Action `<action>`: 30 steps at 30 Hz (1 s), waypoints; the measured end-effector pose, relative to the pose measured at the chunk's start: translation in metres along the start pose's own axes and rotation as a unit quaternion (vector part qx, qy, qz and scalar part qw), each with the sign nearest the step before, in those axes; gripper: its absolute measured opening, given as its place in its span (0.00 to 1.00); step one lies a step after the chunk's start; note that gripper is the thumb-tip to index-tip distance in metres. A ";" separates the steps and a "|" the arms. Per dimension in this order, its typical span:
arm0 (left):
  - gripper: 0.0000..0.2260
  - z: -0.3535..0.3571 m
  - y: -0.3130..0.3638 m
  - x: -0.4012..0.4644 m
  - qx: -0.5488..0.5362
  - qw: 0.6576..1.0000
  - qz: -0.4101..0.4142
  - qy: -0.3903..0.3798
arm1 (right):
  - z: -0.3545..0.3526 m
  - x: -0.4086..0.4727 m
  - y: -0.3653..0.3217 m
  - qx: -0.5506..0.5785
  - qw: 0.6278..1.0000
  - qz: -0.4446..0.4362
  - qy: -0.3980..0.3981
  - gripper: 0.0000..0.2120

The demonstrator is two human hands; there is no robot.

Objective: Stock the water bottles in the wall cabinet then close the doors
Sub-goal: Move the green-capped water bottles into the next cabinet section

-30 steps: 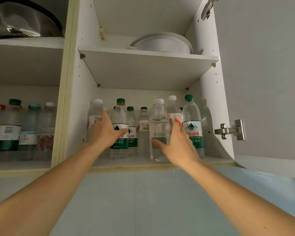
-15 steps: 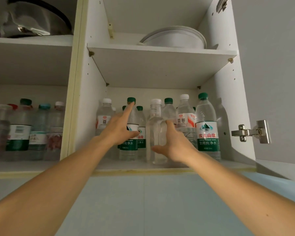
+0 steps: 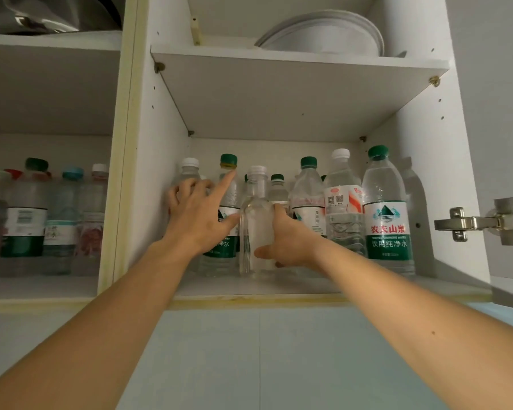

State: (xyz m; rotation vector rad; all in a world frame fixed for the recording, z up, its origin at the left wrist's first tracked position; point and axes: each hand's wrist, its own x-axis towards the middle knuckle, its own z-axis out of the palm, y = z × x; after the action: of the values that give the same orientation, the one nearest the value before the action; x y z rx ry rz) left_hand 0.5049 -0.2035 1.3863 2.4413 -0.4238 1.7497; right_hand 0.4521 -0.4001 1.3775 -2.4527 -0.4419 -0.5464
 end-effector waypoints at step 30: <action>0.56 0.004 -0.009 -0.008 0.033 0.997 -0.018 -0.064 | 0.012 0.026 -0.010 0.098 0.992 0.071 -0.028 0.51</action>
State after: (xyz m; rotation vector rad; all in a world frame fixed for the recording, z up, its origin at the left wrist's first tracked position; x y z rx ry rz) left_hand 0.5082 -0.1949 1.3780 2.6000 -0.3371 1.6238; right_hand 0.4737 -0.3805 1.3854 -2.2925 -0.3233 -0.3572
